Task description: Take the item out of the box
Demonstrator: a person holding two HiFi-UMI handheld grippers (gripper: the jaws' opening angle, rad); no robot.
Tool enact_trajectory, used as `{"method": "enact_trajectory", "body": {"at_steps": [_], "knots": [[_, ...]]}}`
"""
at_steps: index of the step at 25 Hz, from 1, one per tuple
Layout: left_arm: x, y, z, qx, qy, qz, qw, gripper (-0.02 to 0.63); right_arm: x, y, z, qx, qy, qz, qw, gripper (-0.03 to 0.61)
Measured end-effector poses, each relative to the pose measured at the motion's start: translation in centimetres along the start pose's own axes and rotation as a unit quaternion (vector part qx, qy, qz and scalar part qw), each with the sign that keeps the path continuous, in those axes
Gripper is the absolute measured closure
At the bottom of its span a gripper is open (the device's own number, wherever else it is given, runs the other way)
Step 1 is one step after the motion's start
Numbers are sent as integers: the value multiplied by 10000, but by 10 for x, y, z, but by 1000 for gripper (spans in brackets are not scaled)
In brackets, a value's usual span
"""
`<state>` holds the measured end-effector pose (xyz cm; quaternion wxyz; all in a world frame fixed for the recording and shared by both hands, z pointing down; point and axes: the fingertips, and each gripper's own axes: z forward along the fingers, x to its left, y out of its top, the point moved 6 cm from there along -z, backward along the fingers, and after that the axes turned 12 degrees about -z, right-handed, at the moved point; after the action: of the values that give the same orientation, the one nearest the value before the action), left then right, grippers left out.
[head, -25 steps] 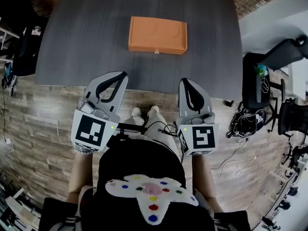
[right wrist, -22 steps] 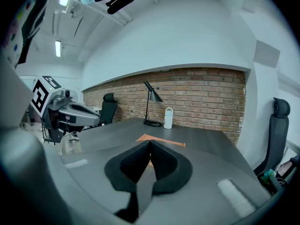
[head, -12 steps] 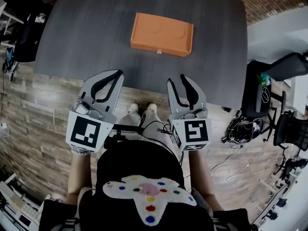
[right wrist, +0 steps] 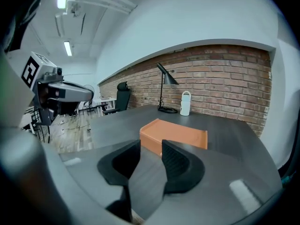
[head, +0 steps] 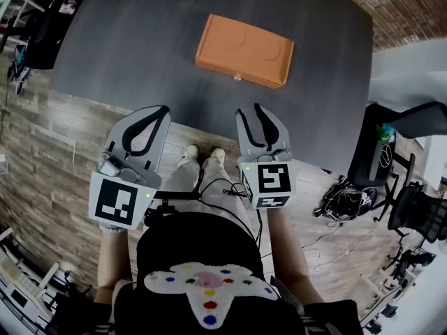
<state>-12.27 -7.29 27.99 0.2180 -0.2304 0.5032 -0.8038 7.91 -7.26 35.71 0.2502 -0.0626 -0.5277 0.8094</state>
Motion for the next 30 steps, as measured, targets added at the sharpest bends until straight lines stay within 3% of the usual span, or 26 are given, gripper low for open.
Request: {"method": "enact_trajectory", "body": {"at_steps": [6, 23, 30], "knots": [[5, -9, -1, 74, 278, -139, 9995, 609, -4, -17, 28, 205, 58, 48, 9998, 468], [20, -21, 3, 146, 699, -474, 9963, 610, -13, -57, 98, 856, -122, 110, 9962, 468], [21, -24, 14, 280, 739, -375, 9962, 610, -21, -71, 122, 1056, -139, 264, 9940, 468]]}}
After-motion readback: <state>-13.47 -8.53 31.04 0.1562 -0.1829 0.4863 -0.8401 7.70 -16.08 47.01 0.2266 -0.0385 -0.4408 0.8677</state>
